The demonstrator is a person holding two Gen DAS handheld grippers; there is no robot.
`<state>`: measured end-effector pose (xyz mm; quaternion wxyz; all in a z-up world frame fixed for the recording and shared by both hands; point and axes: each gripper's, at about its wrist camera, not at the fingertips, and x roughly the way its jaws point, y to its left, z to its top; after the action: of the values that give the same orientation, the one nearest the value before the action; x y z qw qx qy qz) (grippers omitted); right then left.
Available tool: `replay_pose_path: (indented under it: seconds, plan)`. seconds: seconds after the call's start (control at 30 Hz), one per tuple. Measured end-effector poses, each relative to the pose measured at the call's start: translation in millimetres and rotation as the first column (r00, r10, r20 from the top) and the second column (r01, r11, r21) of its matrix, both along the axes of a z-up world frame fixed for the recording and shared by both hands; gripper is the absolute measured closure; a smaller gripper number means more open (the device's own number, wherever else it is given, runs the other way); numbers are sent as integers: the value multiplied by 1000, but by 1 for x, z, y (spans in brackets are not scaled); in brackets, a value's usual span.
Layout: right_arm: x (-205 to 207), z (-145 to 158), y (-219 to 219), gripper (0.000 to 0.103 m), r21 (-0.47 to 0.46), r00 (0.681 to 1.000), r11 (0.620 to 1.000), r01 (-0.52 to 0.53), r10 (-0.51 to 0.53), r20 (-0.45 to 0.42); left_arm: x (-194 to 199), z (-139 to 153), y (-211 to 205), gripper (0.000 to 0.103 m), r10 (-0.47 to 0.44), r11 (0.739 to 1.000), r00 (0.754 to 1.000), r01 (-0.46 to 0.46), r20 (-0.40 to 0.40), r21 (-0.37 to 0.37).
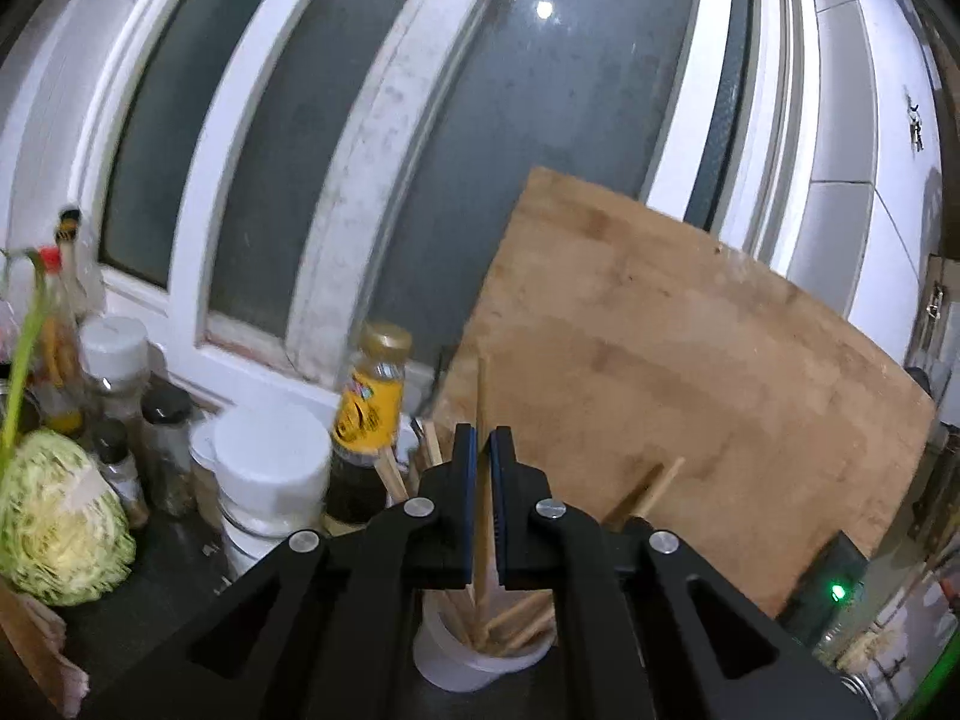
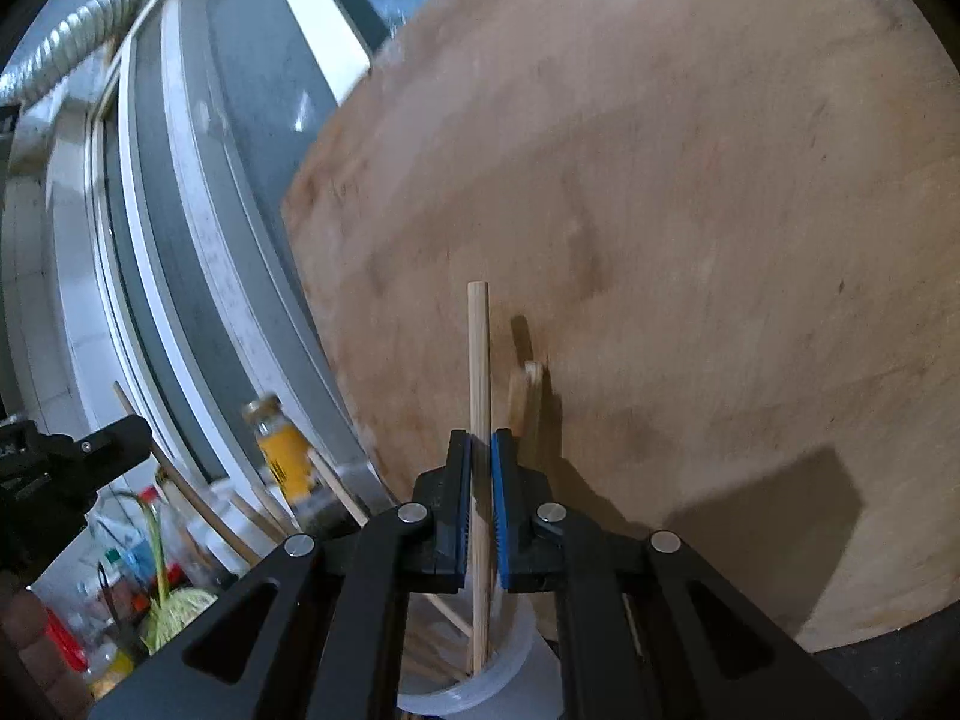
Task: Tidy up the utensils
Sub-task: 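Lower both held chopsticks into the frosted cup and open both grippers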
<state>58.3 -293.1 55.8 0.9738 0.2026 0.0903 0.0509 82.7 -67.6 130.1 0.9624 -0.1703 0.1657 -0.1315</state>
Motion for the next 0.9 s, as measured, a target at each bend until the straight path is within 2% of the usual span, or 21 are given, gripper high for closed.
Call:
replay_pose_path:
  seconds: [0.1, 0.4, 0.5, 0.6, 0.7, 0.73, 0.83, 0.9]
  plan:
    - [11, -4, -1, 95, 5, 998, 999, -33, 33, -55, 3, -14, -2, 100, 9, 1000, 1000, -9, -26, 8]
    - [19, -3, 4, 95, 0, 989, 998, -55, 55, -138, 13, -42, -7, 99, 1, 1000, 997, 1, -74, 29]
    - [22, 0, 11, 95, -24, 987, 998, -57, 53, -150, 11, -46, -9, 99, 21, 998, 998, -18, -55, 56]
    - [19, 1, 11, 95, -16, 985, 998, -68, 64, -161, 7, -46, -11, 99, -2, 998, 999, 5, -41, 59]
    - [20, -1, 11, 95, -10, 979, 997, -74, 71, -193, 4, -46, -14, 99, 12, 995, 1000, -10, -15, 96]
    - [20, -1, 12, 95, -10, 978, 998, -68, 65, -197, 0, -45, -14, 95, 34, 993, 999, -34, 6, 111]
    - [15, 1, 13, 95, -23, 976, 998, -54, 47, -212, -18, -42, -14, 72, 93, 981, 992, -106, 89, 160]
    - [11, 3, 15, 95, -24, 973, 997, -72, 65, -220, -29, -40, -14, 68, 113, 970, 985, -138, 133, 198]
